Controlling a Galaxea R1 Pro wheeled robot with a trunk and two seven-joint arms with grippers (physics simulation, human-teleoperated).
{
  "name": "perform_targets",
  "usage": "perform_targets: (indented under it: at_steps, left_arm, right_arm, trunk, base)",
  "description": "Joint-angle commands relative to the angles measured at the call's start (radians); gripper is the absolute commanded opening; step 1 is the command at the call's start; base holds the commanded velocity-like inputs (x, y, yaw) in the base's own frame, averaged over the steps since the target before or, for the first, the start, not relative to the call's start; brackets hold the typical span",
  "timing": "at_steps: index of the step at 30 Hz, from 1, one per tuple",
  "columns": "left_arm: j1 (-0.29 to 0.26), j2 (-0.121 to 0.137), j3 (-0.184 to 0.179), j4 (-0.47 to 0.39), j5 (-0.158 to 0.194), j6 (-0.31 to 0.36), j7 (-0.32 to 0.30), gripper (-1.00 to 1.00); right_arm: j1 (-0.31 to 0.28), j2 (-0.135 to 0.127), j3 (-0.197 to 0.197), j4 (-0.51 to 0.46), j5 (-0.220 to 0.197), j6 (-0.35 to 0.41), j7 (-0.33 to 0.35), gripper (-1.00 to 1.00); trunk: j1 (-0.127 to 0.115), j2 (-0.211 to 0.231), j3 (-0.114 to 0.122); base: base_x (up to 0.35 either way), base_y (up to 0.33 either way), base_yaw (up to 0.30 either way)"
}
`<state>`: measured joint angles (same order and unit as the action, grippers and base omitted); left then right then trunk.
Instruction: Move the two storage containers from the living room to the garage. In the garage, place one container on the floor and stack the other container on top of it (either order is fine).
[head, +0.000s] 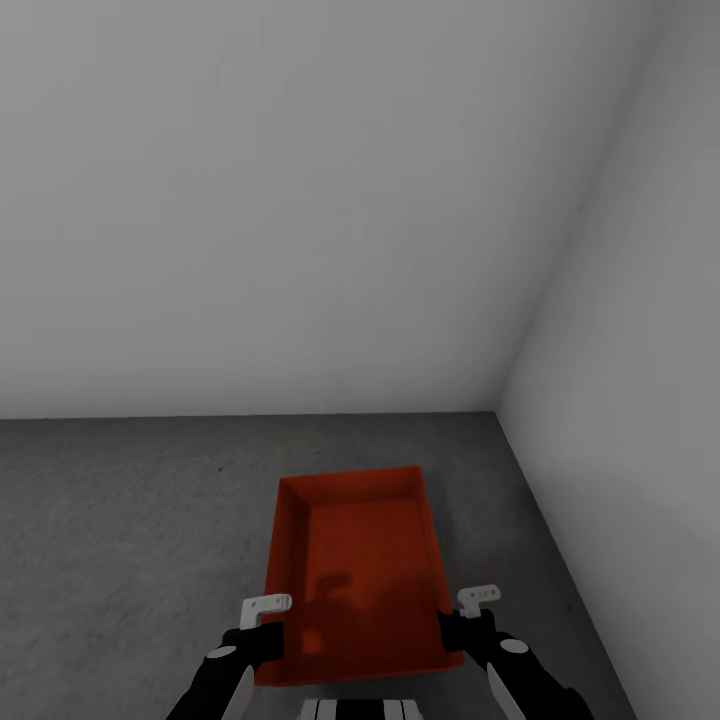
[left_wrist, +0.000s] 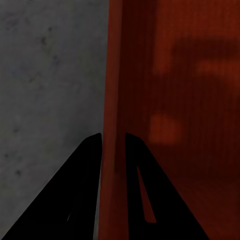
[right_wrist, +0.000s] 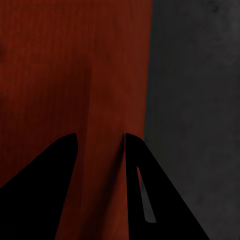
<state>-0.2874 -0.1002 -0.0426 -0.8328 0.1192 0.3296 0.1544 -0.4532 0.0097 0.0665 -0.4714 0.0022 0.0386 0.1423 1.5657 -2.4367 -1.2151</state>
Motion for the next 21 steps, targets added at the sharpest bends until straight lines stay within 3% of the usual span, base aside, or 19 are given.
perform_targets:
  at_steps: [1,10,21]
  left_arm:
    - [0.001,0.018,-0.003,-0.003,-0.050,-0.030,0.040,-1.00]
    - [0.001,0.018,-0.003,-0.003,-0.050,-0.030,0.040,-1.00]
    - [0.001,0.018,-0.003,-0.003,-0.050,-0.030,0.040,-1.00]
  right_arm:
    - [-0.001,-0.001,-0.005,0.001,-0.044,0.004,0.059,-1.00]
    - [-0.001,-0.001,-0.005,0.001,-0.044,0.004,0.059,-1.00]
    - [-0.001,-0.001,-0.005,0.001,-0.044,0.004,0.060,-1.00]
  trunk:
    - [0.000,0.000,-0.001]
    - [0.030,-0.056,-0.026]
    - [0.030,-0.056,-0.026]
  base:
    - [0.000,0.000,0.000]
    - [0.000,0.000,0.000]
    - [0.000,0.000,0.000]
